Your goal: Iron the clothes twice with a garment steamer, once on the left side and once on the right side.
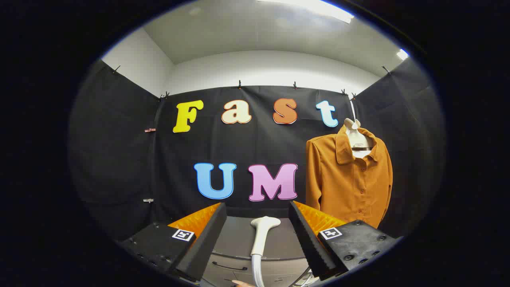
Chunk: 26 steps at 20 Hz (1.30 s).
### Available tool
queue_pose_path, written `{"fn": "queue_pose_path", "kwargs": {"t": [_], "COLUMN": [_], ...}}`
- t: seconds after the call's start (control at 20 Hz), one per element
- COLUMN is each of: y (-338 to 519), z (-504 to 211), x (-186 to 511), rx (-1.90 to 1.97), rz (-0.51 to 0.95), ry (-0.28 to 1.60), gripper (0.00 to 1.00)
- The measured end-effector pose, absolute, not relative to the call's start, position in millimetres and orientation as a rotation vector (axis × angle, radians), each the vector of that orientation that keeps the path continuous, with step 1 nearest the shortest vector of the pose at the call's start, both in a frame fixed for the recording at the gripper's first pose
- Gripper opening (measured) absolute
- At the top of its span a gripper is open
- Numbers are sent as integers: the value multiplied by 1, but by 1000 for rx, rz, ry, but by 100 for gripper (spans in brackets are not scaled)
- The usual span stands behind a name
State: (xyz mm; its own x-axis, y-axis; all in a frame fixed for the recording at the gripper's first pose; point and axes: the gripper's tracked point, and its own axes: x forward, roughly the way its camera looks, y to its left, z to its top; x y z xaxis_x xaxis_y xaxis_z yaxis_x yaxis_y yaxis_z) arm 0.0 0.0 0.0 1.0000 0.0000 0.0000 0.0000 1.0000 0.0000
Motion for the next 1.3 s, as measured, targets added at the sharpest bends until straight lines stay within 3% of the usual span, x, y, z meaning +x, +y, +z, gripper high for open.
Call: {"fn": "queue_pose_path", "kwargs": {"t": [1.3], "y": [14], "z": [-9], "x": [19], "rx": [12], "rz": [-17], "ry": [33], "gripper": [98]}}
